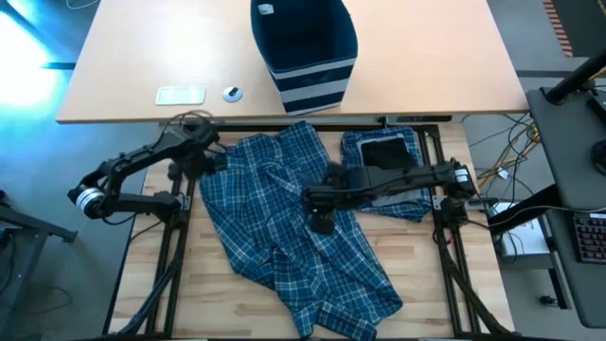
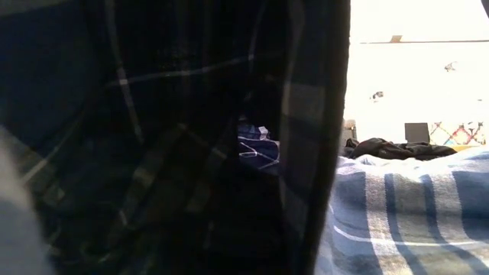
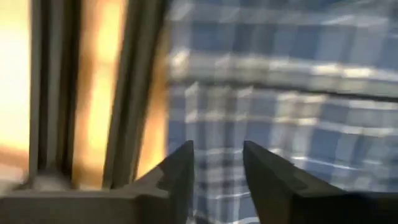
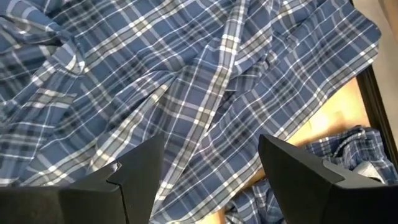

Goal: Fold Laundry from Bin
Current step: Fold the blue patterned long sleeve

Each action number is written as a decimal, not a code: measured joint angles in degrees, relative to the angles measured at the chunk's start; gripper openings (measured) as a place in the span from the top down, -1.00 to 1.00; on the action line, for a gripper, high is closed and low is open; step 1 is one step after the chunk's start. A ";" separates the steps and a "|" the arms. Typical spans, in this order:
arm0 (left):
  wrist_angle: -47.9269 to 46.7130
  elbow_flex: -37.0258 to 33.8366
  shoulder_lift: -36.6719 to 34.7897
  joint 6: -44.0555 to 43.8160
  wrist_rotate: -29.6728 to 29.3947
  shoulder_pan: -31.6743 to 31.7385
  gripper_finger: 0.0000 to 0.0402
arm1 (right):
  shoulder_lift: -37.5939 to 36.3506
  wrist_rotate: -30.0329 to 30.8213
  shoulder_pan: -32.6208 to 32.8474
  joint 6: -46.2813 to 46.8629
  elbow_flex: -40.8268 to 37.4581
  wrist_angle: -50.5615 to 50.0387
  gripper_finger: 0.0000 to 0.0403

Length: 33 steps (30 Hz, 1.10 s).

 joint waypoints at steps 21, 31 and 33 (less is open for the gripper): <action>-2.06 -5.01 -0.96 -48.29 1.81 -18.61 0.29 | -0.95 1.99 -1.11 -10.45 -0.04 -1.73 -0.28; -5.35 -4.11 3.48 -77.05 -3.55 -27.84 0.37 | -6.65 1.92 -1.15 -11.65 -0.29 -5.99 -0.28; -5.42 -4.22 4.80 -78.37 -4.23 -27.65 0.37 | -8.60 1.92 -1.13 -9.83 -0.86 -6.42 -0.28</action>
